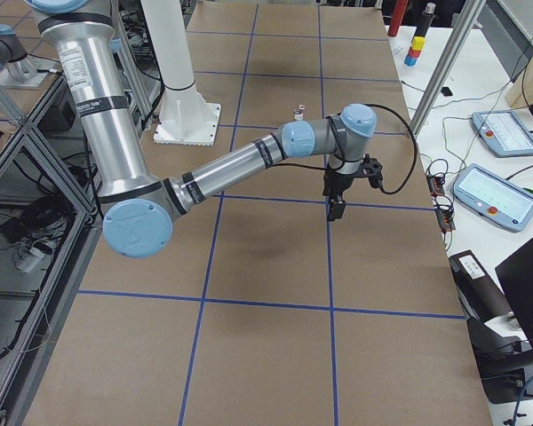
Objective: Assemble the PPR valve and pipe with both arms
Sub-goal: 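Open the right gripper and lift it away from the valve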
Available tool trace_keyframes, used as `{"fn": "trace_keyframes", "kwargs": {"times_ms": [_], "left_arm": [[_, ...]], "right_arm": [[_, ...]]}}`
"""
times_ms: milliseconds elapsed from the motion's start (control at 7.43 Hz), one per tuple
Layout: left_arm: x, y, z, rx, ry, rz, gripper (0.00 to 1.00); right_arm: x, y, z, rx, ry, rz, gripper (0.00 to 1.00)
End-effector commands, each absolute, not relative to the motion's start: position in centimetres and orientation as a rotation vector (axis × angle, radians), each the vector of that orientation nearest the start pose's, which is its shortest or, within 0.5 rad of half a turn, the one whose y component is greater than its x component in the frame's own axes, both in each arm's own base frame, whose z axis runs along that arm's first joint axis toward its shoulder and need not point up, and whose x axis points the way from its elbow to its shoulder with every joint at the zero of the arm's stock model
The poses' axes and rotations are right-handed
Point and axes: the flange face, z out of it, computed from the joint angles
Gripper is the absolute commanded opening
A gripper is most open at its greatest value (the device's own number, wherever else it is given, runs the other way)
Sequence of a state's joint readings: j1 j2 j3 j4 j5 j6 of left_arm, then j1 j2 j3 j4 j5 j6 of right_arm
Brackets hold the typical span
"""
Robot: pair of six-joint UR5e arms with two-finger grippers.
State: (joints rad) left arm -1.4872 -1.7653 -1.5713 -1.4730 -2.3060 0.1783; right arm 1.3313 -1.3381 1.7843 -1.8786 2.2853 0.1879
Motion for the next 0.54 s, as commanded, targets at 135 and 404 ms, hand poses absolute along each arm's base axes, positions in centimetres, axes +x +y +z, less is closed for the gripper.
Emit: {"fn": "trace_keyframes", "kwargs": {"times_ms": [135,404], "left_arm": [[-6.1,-53.8,60.3,0.097,0.732,0.189,1.0],[-8.7,-52.0,61.2,0.125,0.728,0.143,1.0]], "right_arm": [[-1.4,-50.6,55.8,0.005,-0.737,-0.064,1.0],[0.2,-48.7,58.4,0.005,-0.741,-0.033,1.0]]}}
